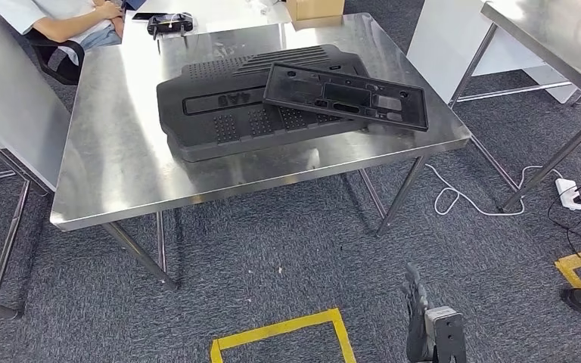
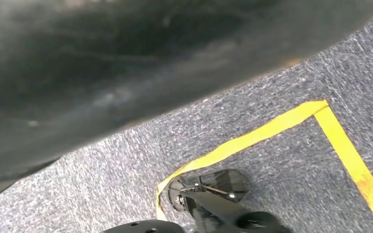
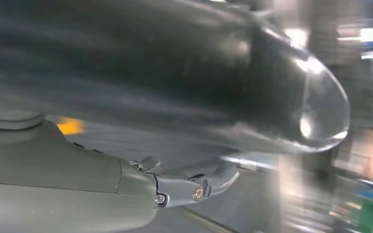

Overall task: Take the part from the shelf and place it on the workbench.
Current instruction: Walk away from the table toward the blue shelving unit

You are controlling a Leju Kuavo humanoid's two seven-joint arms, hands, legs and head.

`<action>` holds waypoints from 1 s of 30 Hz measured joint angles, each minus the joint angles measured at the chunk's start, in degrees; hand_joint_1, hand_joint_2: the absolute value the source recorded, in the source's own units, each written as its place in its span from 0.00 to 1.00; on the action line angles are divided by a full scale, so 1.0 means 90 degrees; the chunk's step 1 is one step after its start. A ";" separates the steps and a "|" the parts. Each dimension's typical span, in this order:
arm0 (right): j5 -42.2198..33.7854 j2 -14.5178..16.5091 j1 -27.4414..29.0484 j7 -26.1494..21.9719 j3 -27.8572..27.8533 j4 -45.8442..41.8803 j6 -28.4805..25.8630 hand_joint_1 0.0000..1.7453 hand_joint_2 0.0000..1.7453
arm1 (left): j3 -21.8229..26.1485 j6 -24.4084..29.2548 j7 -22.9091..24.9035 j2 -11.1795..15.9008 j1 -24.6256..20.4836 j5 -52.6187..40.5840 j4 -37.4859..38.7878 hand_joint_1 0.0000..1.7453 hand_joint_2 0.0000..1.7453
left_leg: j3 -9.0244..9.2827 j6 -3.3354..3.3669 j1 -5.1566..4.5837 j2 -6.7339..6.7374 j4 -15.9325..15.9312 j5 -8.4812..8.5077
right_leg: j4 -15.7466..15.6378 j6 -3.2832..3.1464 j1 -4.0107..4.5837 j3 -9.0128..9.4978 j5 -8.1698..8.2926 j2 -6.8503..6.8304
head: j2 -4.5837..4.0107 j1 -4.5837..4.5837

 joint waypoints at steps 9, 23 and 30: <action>0.1743 -0.0046 -0.0781 -0.0416 -0.0162 0.4119 -0.0848 0.00 0.00 | 0.0002 0.0055 0.0038 -0.0033 -0.0019 -0.0105 0.0005 0.00 0.00 | 0.0406 0.0399 -0.0031 0.0014 -0.1131 0.0383 | 0.0632 0.0204 0.0016 -0.0489 -0.0247 0.0026 | 0.0000 0.0018; 0.2330 0.0376 -0.2196 0.2105 -0.0091 0.8686 0.0364 0.00 0.00 | 0.0002 0.0128 0.0169 -0.0057 -0.0040 -0.0243 0.0005 0.00 0.00 | -0.0127 0.0108 -0.0051 0.0028 -0.1015 0.0737 | -0.0032 0.0110 0.0009 0.0229 -0.0252 0.0045 | 0.0000 0.0005; 0.2646 0.0489 -0.2309 0.2724 0.0175 0.9085 0.0616 0.00 0.00 | 0.0002 0.0130 0.0182 -0.0049 -0.0027 -0.0296 0.0004 0.00 0.00 | -0.0148 0.0040 -0.0029 0.0008 0.0213 -0.0109 | 0.0056 -0.0027 0.0040 -0.0038 -0.0020 0.0025 | 0.0000 -0.0014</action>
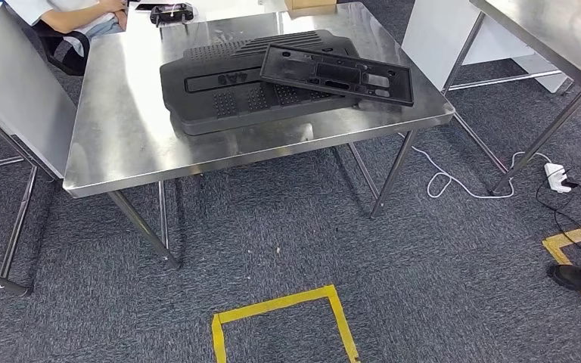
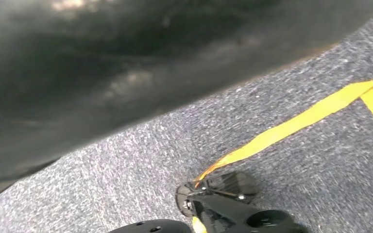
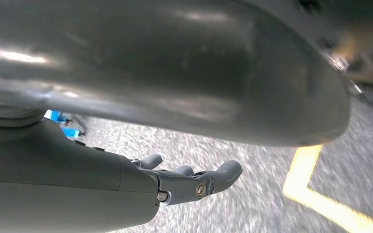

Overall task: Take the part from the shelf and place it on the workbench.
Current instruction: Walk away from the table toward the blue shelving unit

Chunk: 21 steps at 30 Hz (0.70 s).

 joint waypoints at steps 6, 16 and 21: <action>-0.0048 0.0030 -0.0068 0.0094 0.0075 0.0113 0.0001 0.00 0.00 | -0.0002 -0.0002 0.0023 0.0005 -0.0004 -0.0018 0.0001 0.00 0.00 | 0.0689 0.0125 -0.0059 -0.0013 -0.1258 0.0347 | 0.0144 0.0157 0.0048 -0.0202 0.0107 0.0007 | 0.0000 0.0008; -0.0535 0.0032 -0.0123 -0.0102 -0.0049 0.0134 -0.0641 0.00 0.00 | 0.0003 0.0021 -0.0015 0.0004 -0.0020 -0.0012 -0.0004 0.00 0.00 | 0.0147 0.0302 -0.0021 0.0018 -0.1312 0.0810 | 0.1032 0.0366 -0.0035 -0.0334 -0.0589 0.0021 | 0.0000 0.0058; -0.1081 0.0042 -0.0181 -0.0258 -0.0423 0.0134 -0.1219 0.00 0.00 | 0.0040 0.0080 -0.0014 -0.0002 -0.0019 0.0046 -0.0005 0.00 0.00 | 0.0088 0.0098 -0.0042 0.0022 -0.1358 0.1001 | -0.0059 0.0237 0.0031 0.0217 -0.0277 0.0035 | 0.0000 0.0034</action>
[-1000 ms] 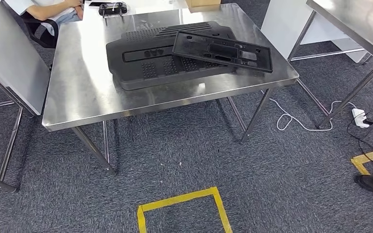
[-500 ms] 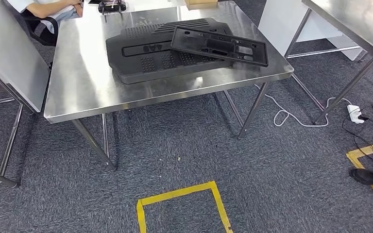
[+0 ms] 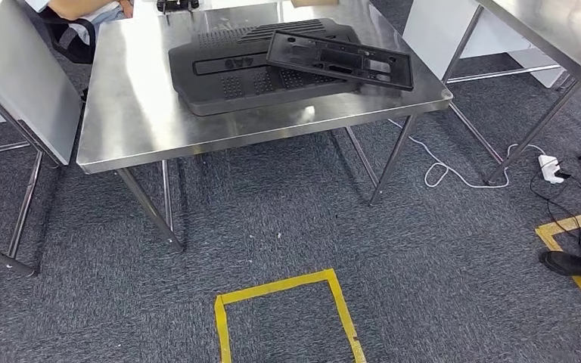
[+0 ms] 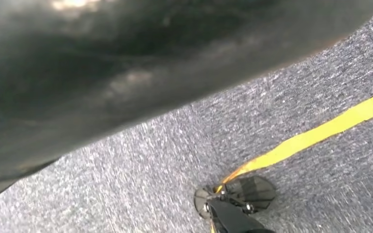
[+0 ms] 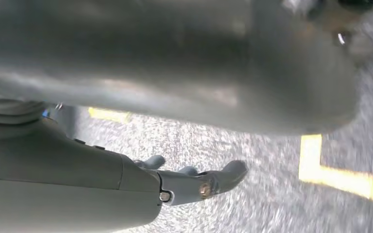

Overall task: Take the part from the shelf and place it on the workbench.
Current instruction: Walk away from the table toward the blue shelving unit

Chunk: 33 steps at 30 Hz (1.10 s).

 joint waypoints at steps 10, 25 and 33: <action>-0.1251 0.0055 0.0001 0.0104 -0.1202 0.0000 -0.0764 0.00 0.00 | 0.0076 0.0016 0.0004 -0.0001 0.0031 0.0024 0.0001 0.00 0.00 | -0.0033 -0.0144 0.0051 -0.0027 0.1185 -0.0902 | 0.0107 -0.0218 -0.0052 -0.0310 0.0300 -0.0034 | 0.0000 -0.0050; -0.1483 0.0140 -0.0032 -0.0266 -0.1969 -0.0011 -0.0764 0.00 0.00 | 0.0147 0.0032 -0.0048 -0.0021 0.0018 0.0022 -0.0002 0.00 0.00 | -0.0002 0.0260 0.0003 -0.0008 0.0106 -0.0223 | 0.1465 0.0101 -0.0058 -0.0784 -0.0435 -0.0016 | 0.0000 0.0015; -0.1454 0.0153 -0.0072 -0.0324 -0.1998 -0.0035 -0.0758 0.00 0.00 | 0.0159 0.0033 -0.0055 -0.0036 0.0025 0.0022 -0.0002 0.00 0.00 | -0.0166 -0.0028 -0.0008 -0.0011 0.0183 -0.0106 | 0.0011 -0.0135 -0.0031 -0.0030 0.0058 -0.0022 | 0.0000 -0.0018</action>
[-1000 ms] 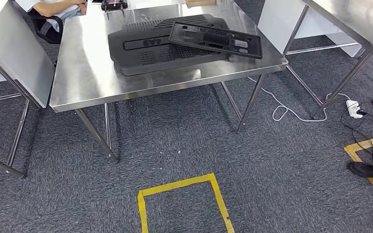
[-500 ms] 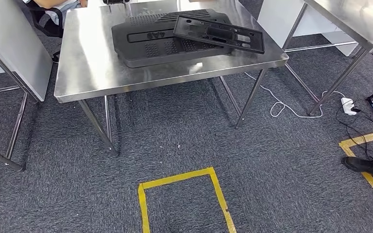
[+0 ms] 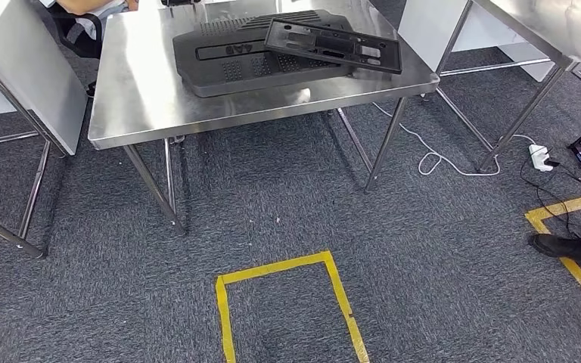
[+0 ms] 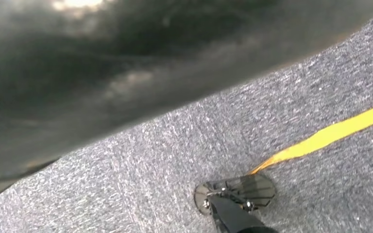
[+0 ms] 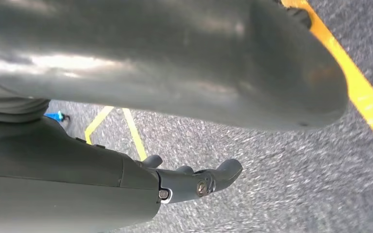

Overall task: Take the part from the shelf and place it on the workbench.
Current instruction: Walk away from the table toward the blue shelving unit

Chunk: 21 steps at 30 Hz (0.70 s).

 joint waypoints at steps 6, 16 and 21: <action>0.0123 0.0024 0.0007 -0.0164 0.0000 -0.0001 0.0069 0.00 0.00 | 0.0003 0.0002 0.0000 -0.0001 0.0010 0.0000 0.0002 0.00 0.00 | -0.0320 -0.0107 0.0030 -0.0017 0.1595 -0.1044 | 0.0062 -0.0094 -0.0026 -0.0288 0.0233 -0.0028 | 0.0000 -0.0027; 0.0769 0.0007 0.0008 -0.0159 0.0222 0.0001 0.0078 0.00 0.00 | 0.0011 0.0013 -0.0002 -0.0016 -0.0001 0.0025 0.0003 0.00 0.00 | 0.0535 0.0214 0.0031 -0.0038 -0.0033 -0.0486 | 0.0385 0.0199 -0.0022 -0.0688 0.0258 -0.0004 | 0.0000 -0.0006; 0.0826 0.0004 0.0006 -0.0153 0.0262 0.0001 0.0089 0.00 0.00 | 0.0012 0.0015 -0.0003 -0.0017 -0.0007 0.0027 0.0002 0.00 0.00 | 0.0470 0.0272 0.0038 -0.0030 -0.0036 -0.0431 | 0.0666 0.0167 -0.0026 -0.0837 0.0033 -0.0001 | 0.0000 0.0010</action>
